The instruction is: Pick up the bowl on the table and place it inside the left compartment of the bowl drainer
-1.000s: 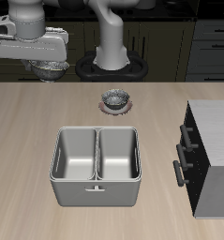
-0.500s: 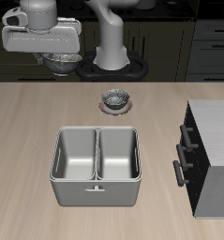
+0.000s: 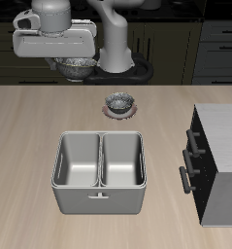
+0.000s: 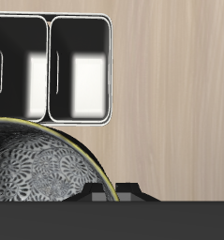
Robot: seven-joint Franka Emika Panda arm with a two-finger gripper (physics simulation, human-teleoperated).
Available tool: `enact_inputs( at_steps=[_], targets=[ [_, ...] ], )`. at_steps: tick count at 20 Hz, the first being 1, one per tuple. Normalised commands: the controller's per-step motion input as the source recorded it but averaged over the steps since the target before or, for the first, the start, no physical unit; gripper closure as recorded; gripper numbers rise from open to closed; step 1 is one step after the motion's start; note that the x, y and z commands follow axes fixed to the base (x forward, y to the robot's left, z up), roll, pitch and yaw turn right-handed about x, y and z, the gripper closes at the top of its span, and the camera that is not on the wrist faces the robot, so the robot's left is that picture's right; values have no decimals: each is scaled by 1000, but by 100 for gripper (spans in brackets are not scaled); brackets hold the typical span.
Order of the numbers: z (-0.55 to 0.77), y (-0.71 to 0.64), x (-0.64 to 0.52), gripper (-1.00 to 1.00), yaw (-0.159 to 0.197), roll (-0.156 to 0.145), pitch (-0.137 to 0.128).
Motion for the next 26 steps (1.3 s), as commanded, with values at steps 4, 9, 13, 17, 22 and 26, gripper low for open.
enact_inputs(
  at_steps=[4,9,13,17,22,26],
  targets=[
    [28,243,185,100,3,30,4],
    [111,318,259,100,-8,34,-7],
    [27,243,218,100,-8,26,-7],
    [-25,234,272,100,-18,-6,2],
    [-44,173,199,100,-9,6,10],
    [-51,176,191,100,-12,3,11]
  ],
)
